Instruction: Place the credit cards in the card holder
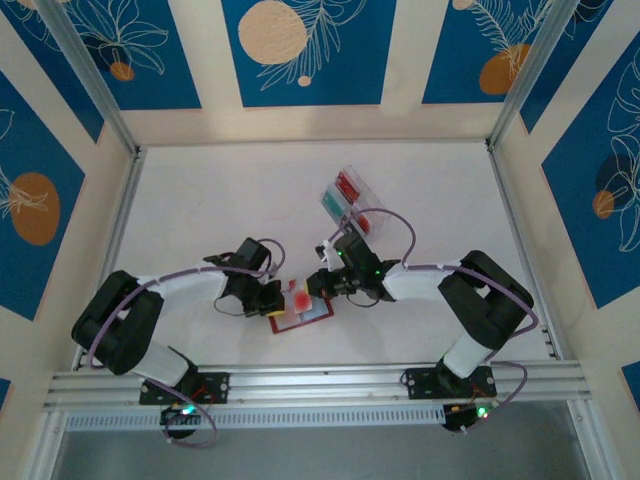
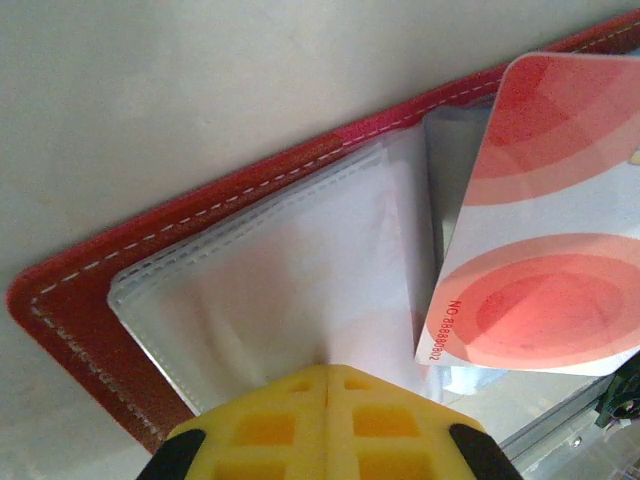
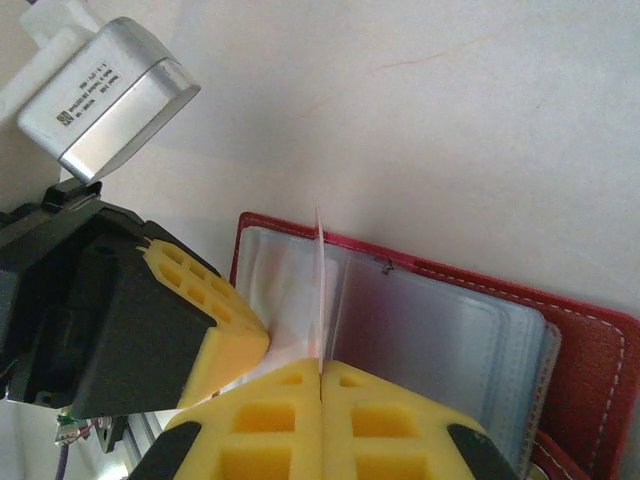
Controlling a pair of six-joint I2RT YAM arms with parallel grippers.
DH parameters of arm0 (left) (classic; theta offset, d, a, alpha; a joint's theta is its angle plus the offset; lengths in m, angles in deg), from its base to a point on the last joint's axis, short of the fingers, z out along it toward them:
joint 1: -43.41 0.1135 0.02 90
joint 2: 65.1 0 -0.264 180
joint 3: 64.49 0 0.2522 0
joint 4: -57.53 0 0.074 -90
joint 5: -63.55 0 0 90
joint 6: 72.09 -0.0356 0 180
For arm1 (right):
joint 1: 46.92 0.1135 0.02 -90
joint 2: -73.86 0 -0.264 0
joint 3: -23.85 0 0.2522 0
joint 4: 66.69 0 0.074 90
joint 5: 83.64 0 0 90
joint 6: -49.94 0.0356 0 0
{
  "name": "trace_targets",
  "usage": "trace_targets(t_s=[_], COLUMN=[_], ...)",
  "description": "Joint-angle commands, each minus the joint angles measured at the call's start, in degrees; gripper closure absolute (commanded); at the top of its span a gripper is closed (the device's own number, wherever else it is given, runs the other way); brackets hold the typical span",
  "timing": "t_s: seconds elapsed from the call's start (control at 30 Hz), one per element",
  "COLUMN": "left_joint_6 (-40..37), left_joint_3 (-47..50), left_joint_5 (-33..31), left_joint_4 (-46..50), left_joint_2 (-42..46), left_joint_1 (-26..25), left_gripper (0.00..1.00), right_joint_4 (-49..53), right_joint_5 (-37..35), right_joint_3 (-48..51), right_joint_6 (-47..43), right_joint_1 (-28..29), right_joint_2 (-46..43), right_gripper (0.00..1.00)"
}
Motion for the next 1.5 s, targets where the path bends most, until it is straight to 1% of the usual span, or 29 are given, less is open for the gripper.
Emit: trace_targets(t_s=[0.0,0.1,0.33,0.67,0.93,1.13,1.3,1.47], left_joint_6=[-0.4,-0.3,-0.3,-0.2,0.0,-0.1,-0.1,0.1], left_joint_3=[1.8,1.8,1.7,1.9,2.3,2.5,2.3,2.0], left_joint_5=[-1.5,-1.5,-1.5,-1.4,-1.5,-1.5,-1.2,-0.7], left_joint_4=[1.7,1.5,1.6,1.3,1.0,1.1,0.8,0.7], left_joint_2=[-0.2,-0.3,-0.2,-0.1,0.5,0.6,0.4,0.6], left_joint_1=[-0.3,-0.3,-0.2,-0.2,-0.2,-0.1,-0.1,-0.1], left_gripper=[1.0,1.0,1.0,1.0,1.0,1.0,1.0,1.0], right_joint_4=[-0.5,-0.1,3.8,15.4,21.0,22.0,21.3,20.6], right_joint_5=[-1.0,-2.0,-1.0,2.6,7.0,8.7,8.0,6.0], right_joint_3=[1.1,1.2,0.8,-3.7,-8.1,-10.6,-11.9,-12.7], right_joint_6=[-0.3,-0.6,-0.4,-2.3,-4.6,-5.0,-3.9,-0.6], right_joint_1=[1.0,1.2,1.5,1.1,0.1,0.3,1.3,2.8], right_joint_2=[0.5,0.4,0.4,2.7,6.9,10.5,10.8,9.7], right_gripper=[1.0,1.0,1.0,1.0,1.0,1.0,1.0,1.0])
